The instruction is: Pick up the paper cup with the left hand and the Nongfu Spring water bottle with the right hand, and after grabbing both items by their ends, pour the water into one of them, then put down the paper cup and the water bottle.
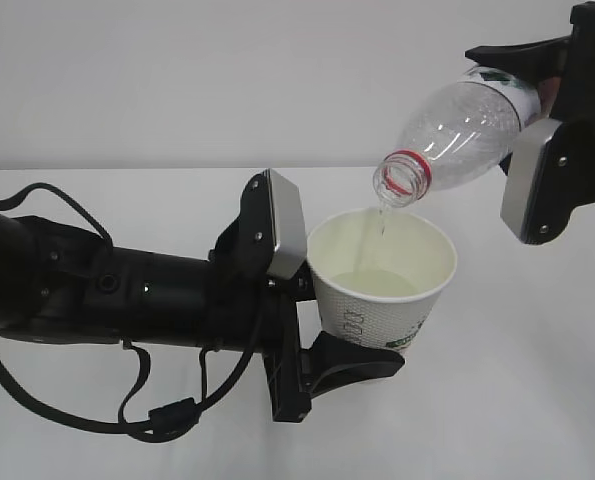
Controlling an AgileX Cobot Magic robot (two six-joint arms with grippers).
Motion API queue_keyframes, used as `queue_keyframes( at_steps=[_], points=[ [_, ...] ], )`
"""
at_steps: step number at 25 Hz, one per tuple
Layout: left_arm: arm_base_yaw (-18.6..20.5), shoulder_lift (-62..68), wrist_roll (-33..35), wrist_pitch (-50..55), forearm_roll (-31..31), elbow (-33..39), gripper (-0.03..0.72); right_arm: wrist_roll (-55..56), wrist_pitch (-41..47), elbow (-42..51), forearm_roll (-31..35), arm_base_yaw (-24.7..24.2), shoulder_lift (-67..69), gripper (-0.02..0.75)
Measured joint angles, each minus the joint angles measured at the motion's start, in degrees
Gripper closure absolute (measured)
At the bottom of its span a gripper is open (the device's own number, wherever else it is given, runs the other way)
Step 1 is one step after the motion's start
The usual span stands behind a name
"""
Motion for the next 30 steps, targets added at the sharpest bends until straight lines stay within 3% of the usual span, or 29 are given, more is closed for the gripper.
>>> queue_keyframes(
  at_steps=[30],
  points=[
    [0.00,0.00,0.00,0.00,0.44,0.00,0.154,-0.44,0.00,0.00,0.00,0.00,0.00,0.261]
  ],
)
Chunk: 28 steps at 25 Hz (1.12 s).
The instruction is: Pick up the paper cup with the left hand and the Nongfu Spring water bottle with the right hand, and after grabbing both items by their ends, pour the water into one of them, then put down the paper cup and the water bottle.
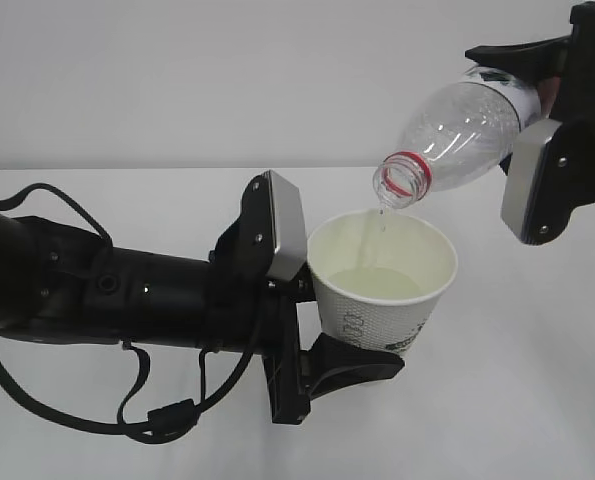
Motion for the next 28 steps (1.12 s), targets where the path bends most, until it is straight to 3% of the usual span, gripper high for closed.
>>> queue_keyframes(
  at_steps=[28],
  points=[
    [0.00,0.00,0.00,0.00,0.00,0.00,0.154,0.00,0.00,0.00,0.43,0.00,0.00,0.262]
  ],
)
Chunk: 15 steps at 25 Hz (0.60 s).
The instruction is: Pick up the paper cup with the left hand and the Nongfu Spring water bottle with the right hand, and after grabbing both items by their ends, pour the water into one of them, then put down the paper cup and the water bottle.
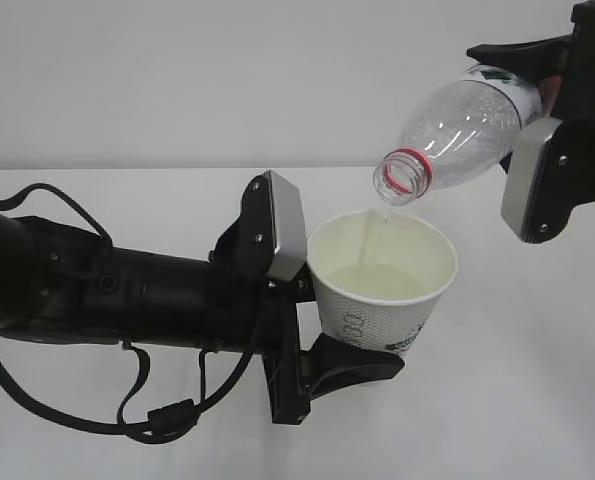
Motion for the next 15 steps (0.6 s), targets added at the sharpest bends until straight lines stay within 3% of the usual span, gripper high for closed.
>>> queue_keyframes(
  at_steps=[15],
  points=[
    [0.00,0.00,0.00,0.00,0.00,0.00,0.154,-0.46,0.00,0.00,1.47,0.00,0.00,0.261]
  ],
)
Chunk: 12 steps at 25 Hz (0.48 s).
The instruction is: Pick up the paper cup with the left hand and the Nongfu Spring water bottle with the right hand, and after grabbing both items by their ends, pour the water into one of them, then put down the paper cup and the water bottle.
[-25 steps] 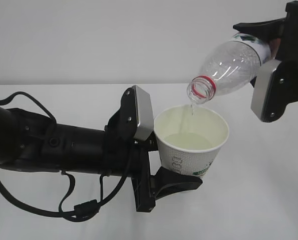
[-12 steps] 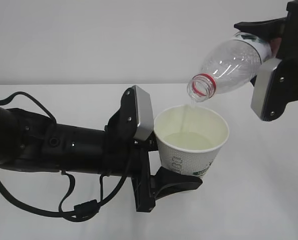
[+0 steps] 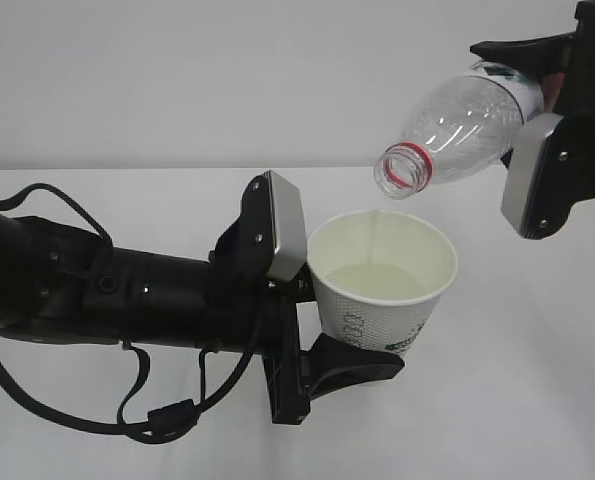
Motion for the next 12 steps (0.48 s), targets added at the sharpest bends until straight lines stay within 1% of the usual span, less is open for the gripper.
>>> queue_keyframes(
  at_steps=[12],
  points=[
    [0.00,0.00,0.00,0.00,0.00,0.00,0.154,-1.91,1.30,0.00,1.11,0.00,0.00,0.262]
  ],
)
